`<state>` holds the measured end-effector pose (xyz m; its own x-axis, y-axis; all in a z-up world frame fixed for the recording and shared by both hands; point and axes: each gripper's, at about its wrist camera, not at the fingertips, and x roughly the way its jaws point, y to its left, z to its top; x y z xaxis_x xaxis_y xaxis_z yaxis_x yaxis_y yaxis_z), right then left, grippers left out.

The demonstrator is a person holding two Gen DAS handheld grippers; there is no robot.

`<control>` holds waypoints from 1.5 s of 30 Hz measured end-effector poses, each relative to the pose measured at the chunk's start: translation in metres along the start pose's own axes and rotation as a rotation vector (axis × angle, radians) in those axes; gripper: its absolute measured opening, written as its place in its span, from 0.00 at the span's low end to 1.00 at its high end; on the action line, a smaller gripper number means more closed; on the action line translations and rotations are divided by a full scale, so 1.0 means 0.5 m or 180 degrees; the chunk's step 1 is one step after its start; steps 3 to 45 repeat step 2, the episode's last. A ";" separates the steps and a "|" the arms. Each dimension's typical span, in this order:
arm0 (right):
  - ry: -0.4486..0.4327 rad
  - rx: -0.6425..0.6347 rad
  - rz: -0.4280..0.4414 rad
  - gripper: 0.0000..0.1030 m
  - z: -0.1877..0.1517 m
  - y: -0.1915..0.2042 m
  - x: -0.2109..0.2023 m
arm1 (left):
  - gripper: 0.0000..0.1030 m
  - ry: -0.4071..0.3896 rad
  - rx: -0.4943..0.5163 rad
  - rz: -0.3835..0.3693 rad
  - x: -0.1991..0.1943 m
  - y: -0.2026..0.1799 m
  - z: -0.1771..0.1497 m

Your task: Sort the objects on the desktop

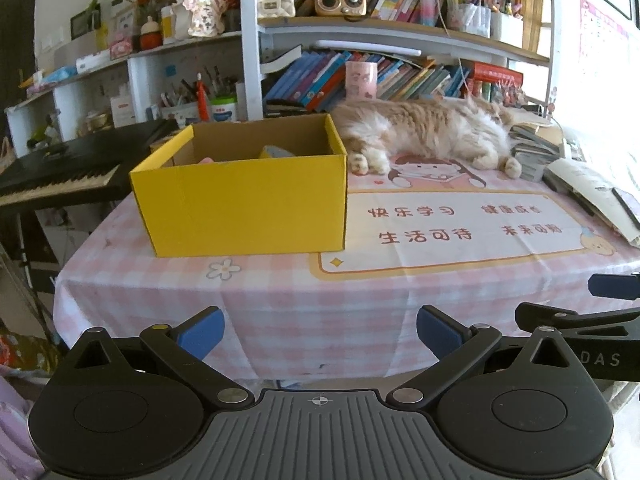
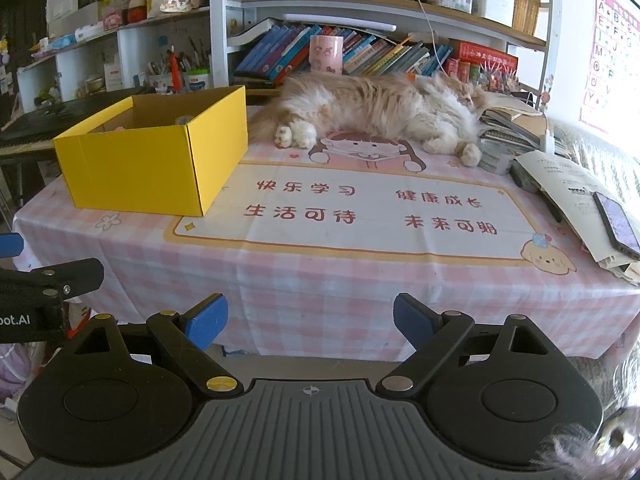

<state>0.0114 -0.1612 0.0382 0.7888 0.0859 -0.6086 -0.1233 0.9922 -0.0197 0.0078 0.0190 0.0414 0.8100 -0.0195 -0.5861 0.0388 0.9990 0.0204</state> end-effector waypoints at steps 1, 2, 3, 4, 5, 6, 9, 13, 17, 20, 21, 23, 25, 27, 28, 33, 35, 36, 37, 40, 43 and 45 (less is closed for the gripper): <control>-0.0001 0.0000 0.0000 0.87 0.000 0.000 0.000 | 1.00 0.0008 0.0001 0.0013 0.002 0.001 0.001; -0.0002 -0.0002 0.0001 0.87 0.000 0.001 0.000 | 1.00 0.0023 -0.0003 0.0028 0.004 0.002 0.002; -0.0002 -0.0002 0.0001 0.87 0.000 0.001 0.000 | 1.00 0.0023 -0.0003 0.0028 0.004 0.002 0.002; -0.0002 -0.0002 0.0001 0.87 0.000 0.001 0.000 | 1.00 0.0023 -0.0003 0.0028 0.004 0.002 0.002; -0.0002 -0.0002 0.0001 0.87 0.000 0.001 0.000 | 1.00 0.0023 -0.0003 0.0028 0.004 0.002 0.002; -0.0002 -0.0002 0.0001 0.87 0.000 0.001 0.000 | 1.00 0.0023 -0.0003 0.0028 0.004 0.002 0.002; -0.0002 -0.0002 0.0001 0.87 0.000 0.001 0.000 | 1.00 0.0023 -0.0003 0.0028 0.004 0.002 0.002; -0.0002 -0.0002 0.0001 0.87 0.000 0.001 0.000 | 1.00 0.0023 -0.0003 0.0028 0.004 0.002 0.002; -0.0002 -0.0002 0.0001 0.87 0.000 0.001 0.000 | 1.00 0.0023 -0.0003 0.0028 0.004 0.002 0.002; -0.0002 -0.0002 0.0001 0.87 0.000 0.001 0.000 | 1.00 0.0023 -0.0003 0.0028 0.004 0.002 0.002; -0.0002 -0.0002 0.0001 0.87 0.000 0.001 0.000 | 1.00 0.0023 -0.0003 0.0028 0.004 0.002 0.002; -0.0002 -0.0002 0.0001 0.87 0.000 0.001 0.000 | 1.00 0.0023 -0.0003 0.0028 0.004 0.002 0.002; -0.0002 -0.0002 0.0001 0.87 0.000 0.001 0.000 | 1.00 0.0023 -0.0003 0.0028 0.004 0.002 0.002; -0.0002 -0.0002 0.0001 0.87 0.000 0.001 0.000 | 1.00 0.0023 -0.0003 0.0028 0.004 0.002 0.002; -0.0002 -0.0002 0.0001 0.87 0.000 0.001 0.000 | 1.00 0.0023 -0.0003 0.0028 0.004 0.002 0.002; -0.0002 -0.0002 0.0001 0.87 0.000 0.001 0.000 | 1.00 0.0023 -0.0003 0.0028 0.004 0.002 0.002; -0.0002 -0.0002 0.0001 0.87 0.000 0.001 0.000 | 1.00 0.0023 -0.0003 0.0028 0.004 0.002 0.002; -0.0002 -0.0002 0.0001 0.87 0.000 0.001 0.000 | 1.00 0.0023 -0.0003 0.0028 0.004 0.002 0.002; -0.0002 -0.0002 0.0001 0.87 0.000 0.001 0.000 | 1.00 0.0023 -0.0003 0.0028 0.004 0.002 0.002; -0.0002 -0.0002 0.0001 0.87 0.000 0.001 0.000 | 1.00 0.0023 -0.0003 0.0028 0.004 0.002 0.002; -0.0002 -0.0002 0.0001 0.87 0.000 0.001 0.000 | 1.00 0.0023 -0.0003 0.0028 0.004 0.002 0.002; -0.0002 -0.0002 0.0001 0.87 0.000 0.001 0.000 | 1.00 0.0023 -0.0003 0.0028 0.004 0.002 0.002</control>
